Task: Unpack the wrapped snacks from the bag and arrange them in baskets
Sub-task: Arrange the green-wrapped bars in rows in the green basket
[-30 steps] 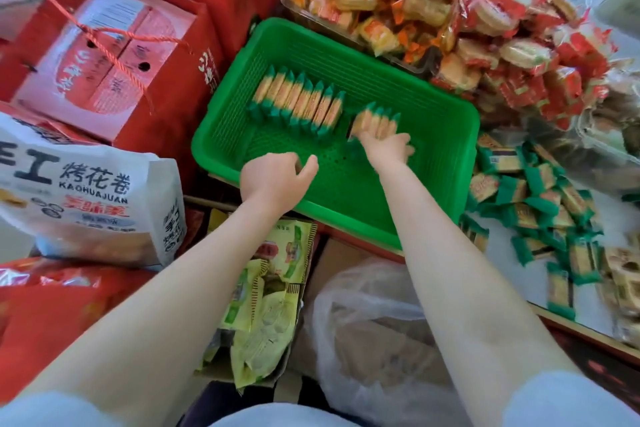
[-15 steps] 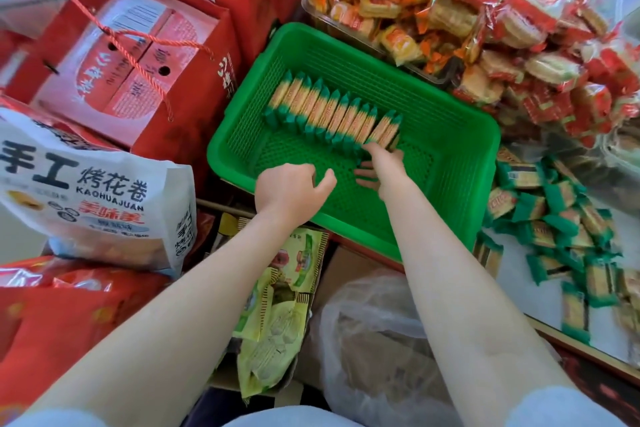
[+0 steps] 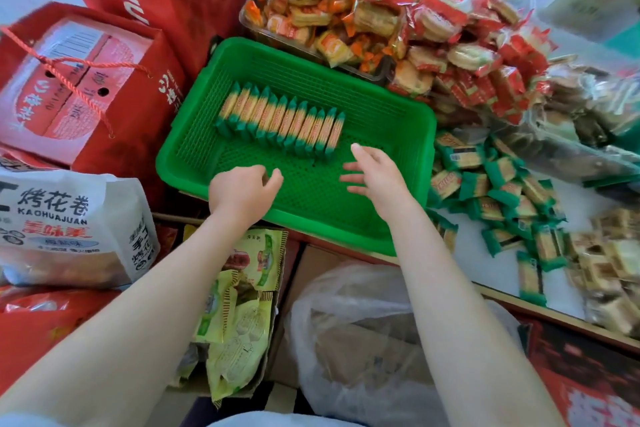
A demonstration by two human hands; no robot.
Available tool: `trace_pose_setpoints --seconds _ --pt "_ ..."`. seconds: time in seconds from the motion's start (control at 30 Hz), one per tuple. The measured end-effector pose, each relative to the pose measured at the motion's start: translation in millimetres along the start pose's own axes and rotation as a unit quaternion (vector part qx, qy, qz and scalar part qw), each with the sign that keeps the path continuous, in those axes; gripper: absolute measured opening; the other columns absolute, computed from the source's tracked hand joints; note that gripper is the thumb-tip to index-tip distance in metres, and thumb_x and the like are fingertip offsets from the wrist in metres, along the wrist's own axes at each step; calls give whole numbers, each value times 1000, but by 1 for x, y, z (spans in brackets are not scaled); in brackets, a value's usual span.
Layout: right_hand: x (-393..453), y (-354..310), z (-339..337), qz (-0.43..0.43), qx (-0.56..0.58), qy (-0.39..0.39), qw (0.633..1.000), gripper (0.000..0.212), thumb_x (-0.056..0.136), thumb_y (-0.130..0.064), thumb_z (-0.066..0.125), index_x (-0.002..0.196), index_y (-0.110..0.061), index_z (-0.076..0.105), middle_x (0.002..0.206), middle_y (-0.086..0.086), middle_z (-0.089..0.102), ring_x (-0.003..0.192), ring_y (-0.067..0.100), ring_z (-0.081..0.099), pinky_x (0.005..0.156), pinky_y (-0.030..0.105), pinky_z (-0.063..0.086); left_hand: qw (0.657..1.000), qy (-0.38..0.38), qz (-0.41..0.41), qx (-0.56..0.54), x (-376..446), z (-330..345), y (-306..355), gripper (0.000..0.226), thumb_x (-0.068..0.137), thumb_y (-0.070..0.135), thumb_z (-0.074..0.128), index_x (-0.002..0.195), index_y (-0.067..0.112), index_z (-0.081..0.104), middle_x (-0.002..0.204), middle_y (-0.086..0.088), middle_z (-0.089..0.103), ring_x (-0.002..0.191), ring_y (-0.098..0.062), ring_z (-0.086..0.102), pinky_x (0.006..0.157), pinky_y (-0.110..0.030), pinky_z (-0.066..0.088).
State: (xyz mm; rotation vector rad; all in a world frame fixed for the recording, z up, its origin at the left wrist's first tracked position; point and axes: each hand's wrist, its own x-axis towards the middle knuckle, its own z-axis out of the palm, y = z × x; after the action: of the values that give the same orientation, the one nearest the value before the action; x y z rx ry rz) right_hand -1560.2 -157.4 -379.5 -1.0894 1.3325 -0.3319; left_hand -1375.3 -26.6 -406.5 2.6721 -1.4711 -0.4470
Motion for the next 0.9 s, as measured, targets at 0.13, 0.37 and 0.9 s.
trace_pose_setpoints --seconds 0.13,0.37,0.9 --pt "-58 13 -74 -81 76 84 990 19 100 -30 58 109 -15 64 92 5 72 77 19 72 67 29 58 995 8 50 -84 -27 13 58 34 102 32 43 87 7 60 73 -8 60 64 -31 55 54 -34 38" --pt "-52 107 -179 100 -57 257 960 16 97 -26 62 107 -14 62 111 7 67 103 27 64 90 41 52 984 -21 177 -25 -87 69 181 59 90 63 31 97 19 70 86 0 72 86 -26 66 87 -41 39" --pt "-19 144 -196 170 -77 197 962 31 91 -34 71 107 -10 62 107 8 64 98 29 59 89 35 47 985 29 165 -33 -92 78 187 48 95 62 49 105 20 68 94 2 71 93 -24 63 97 -44 31"
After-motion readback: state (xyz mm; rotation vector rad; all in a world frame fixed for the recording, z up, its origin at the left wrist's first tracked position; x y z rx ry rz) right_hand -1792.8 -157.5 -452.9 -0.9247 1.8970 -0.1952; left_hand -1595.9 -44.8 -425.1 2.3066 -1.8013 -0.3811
